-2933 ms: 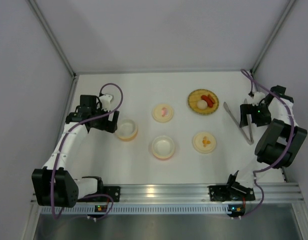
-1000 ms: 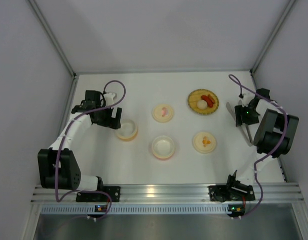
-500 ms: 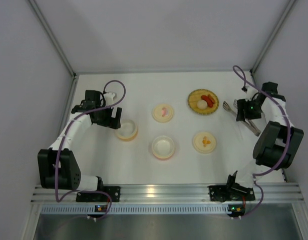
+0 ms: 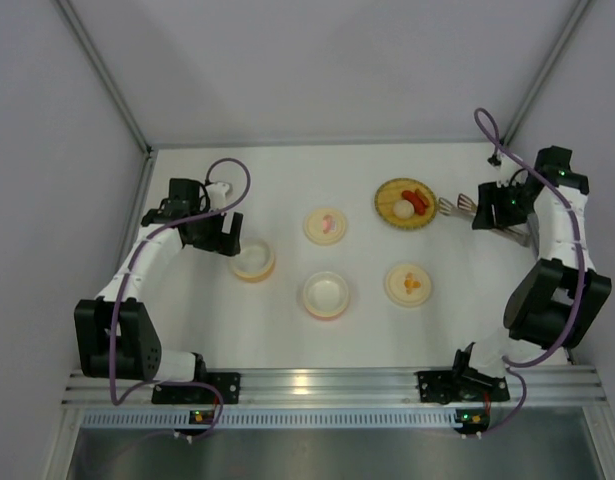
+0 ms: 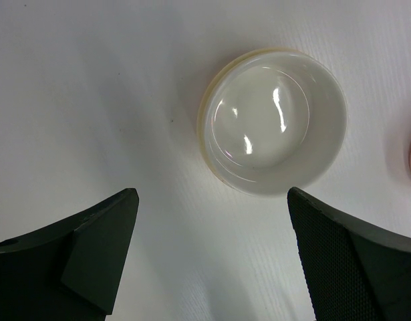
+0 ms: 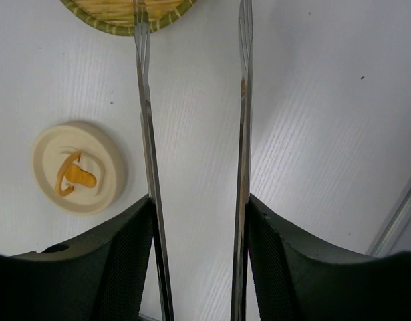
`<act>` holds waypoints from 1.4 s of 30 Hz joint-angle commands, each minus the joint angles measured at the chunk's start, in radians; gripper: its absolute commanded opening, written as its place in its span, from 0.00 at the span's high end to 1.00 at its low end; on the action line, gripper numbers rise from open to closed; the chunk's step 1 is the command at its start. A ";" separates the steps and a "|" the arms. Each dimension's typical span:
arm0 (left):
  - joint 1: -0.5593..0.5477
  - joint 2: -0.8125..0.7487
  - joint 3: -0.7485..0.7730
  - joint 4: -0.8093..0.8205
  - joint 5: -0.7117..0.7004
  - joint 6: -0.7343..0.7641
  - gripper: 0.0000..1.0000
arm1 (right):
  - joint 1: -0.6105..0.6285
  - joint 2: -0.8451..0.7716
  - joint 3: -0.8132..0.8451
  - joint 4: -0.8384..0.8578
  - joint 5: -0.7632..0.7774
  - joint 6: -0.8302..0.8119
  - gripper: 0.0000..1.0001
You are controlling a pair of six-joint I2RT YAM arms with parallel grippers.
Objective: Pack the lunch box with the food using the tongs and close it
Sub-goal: Pick up the clamp at the center of the board, then pick up the fake food from the plate.
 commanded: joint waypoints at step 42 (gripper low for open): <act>0.021 -0.015 0.037 -0.009 -0.015 0.021 0.02 | 0.423 0.114 0.201 0.083 0.223 0.187 0.54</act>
